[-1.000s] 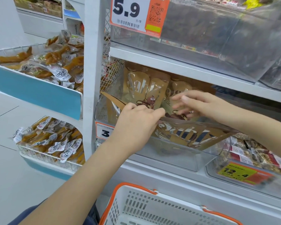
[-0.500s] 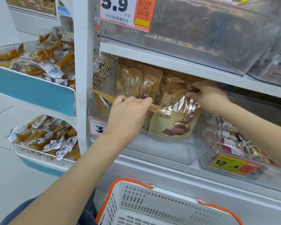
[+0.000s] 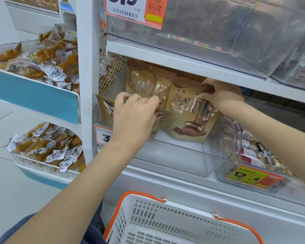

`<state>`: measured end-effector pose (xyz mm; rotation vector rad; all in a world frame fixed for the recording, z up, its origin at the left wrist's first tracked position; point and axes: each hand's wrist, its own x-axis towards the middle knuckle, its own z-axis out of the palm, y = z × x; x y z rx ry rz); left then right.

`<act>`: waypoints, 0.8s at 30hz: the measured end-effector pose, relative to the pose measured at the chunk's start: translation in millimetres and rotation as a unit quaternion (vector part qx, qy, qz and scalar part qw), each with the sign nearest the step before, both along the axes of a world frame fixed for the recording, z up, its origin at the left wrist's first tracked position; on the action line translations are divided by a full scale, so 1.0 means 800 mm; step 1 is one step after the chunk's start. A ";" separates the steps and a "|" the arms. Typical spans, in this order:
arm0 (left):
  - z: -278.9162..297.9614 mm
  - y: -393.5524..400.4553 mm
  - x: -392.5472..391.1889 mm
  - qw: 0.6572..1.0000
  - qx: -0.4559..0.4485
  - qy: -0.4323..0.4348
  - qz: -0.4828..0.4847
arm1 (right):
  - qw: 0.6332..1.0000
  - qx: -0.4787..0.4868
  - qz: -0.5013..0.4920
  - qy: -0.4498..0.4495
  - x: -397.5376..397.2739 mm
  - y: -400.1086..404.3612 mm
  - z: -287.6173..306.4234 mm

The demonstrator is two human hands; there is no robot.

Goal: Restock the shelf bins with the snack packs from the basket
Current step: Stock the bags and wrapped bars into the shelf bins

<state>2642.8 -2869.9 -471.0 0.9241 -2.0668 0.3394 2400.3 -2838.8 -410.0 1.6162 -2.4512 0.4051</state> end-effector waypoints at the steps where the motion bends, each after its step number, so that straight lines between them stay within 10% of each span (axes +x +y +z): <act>1: 0.001 0.000 0.002 1.000 -0.001 0.009 0.006 | 0.999 -0.001 -0.003 0.032 0.005 0.005 -0.001; 4: 0.007 0.000 0.011 0.999 0.014 0.034 0.025 | 0.978 -0.067 0.080 0.180 0.021 0.025 -0.015; 9: 0.010 -0.005 0.030 0.997 0.030 0.075 0.002 | 0.914 -0.105 0.389 0.039 0.067 0.036 -0.053; 12: 0.009 -0.005 0.038 0.997 0.038 0.059 -0.025 | 0.918 -0.015 0.356 -0.173 0.084 0.019 -0.060; 24: 0.020 -0.015 0.060 0.996 0.026 0.088 0.003 | 0.932 -0.009 0.137 -0.335 0.078 -0.022 -0.039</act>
